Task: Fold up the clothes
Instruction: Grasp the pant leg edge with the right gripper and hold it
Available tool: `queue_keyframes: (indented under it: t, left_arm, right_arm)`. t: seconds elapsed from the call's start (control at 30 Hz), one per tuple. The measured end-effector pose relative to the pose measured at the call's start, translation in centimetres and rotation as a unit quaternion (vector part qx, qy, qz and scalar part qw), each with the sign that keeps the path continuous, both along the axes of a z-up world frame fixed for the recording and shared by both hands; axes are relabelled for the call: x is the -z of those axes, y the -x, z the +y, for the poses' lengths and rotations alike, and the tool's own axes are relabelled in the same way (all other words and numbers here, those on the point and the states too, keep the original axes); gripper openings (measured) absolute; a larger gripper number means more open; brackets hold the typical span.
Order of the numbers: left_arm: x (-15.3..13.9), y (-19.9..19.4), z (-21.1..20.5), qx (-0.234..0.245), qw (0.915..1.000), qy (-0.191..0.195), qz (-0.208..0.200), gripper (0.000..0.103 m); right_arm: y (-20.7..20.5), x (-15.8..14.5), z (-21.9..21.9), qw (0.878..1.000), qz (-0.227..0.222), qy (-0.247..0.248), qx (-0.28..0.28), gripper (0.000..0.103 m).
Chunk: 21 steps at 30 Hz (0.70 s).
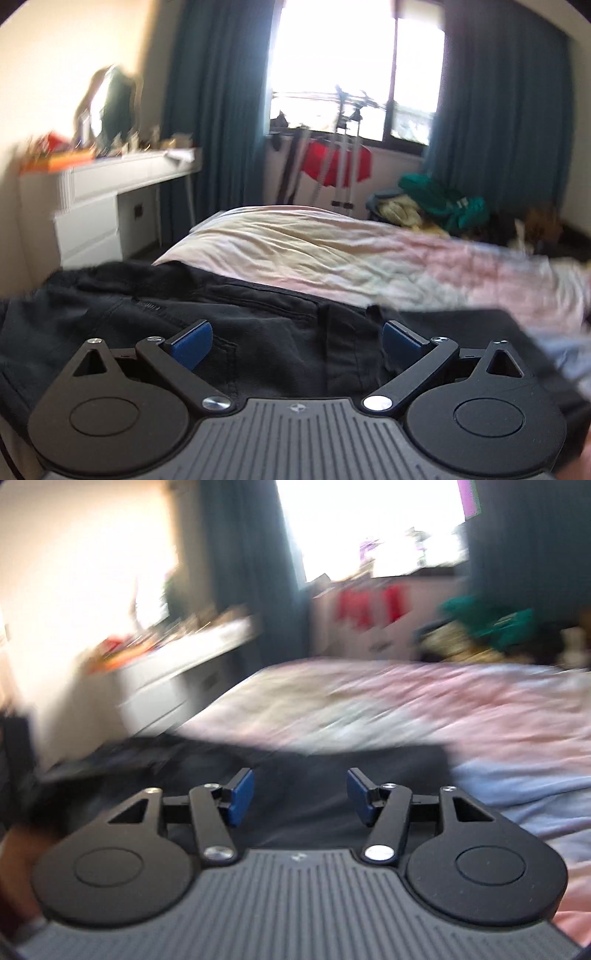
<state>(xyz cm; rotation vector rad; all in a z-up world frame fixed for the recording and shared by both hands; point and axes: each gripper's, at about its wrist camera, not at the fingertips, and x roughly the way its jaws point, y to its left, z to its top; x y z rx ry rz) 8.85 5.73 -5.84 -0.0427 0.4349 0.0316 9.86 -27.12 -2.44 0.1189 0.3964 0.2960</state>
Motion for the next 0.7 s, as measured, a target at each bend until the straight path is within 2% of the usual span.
queue_keyframes:
  t: [0.07,0.1,0.13,0.17,0.2,0.3,0.37,0.53,0.7]
  left_arm:
    - [0.6,-0.2,-0.9,0.007,0.9997,-0.018,0.012,0.100]
    - [0.9,-0.4,-1.2,0.009,0.9995,-0.026,0.018,0.100]
    - [1.3,-0.5,-1.3,0.009,0.9992,-0.033,0.023,0.100]
    - [1.7,-0.6,-1.4,0.009,0.9988,-0.039,0.029,0.100]
    - [2.0,-0.8,-1.3,0.004,0.9986,-0.038,0.036,0.100]
    - [2.7,-1.3,-0.9,-0.007,0.9978,-0.030,0.058,0.100]
    - [2.8,-1.4,-0.4,-0.014,0.9975,-0.025,0.065,0.100]
    - [2.4,-0.9,-0.3,-0.010,0.9984,-0.021,0.051,0.100]
    - [1.8,-0.2,-0.9,0.014,0.9994,-0.014,0.028,0.100]
  right_arm:
    - [-0.7,0.8,-1.2,0.998,0.001,0.020,0.054,0.055]
    - [-1.2,1.5,-1.6,0.997,0.014,0.026,0.076,0.043]
    - [-1.9,2.5,-2.0,0.995,0.036,0.021,0.086,0.025]
    - [-2.6,3.6,-2.2,0.994,0.060,0.015,0.093,0.019]
    - [-3.1,4.8,-2.1,0.992,0.085,0.009,0.092,0.015]
    - [-4.7,8.2,-1.8,0.984,0.158,-0.008,0.088,0.013]
    - [-5.3,10.2,-1.4,0.979,0.187,-0.011,0.085,0.013]
    - [-4.2,9.3,-0.4,0.981,0.174,0.017,0.083,0.013]
    - [-2.6,6.5,0.1,0.991,0.100,0.028,0.089,0.013]
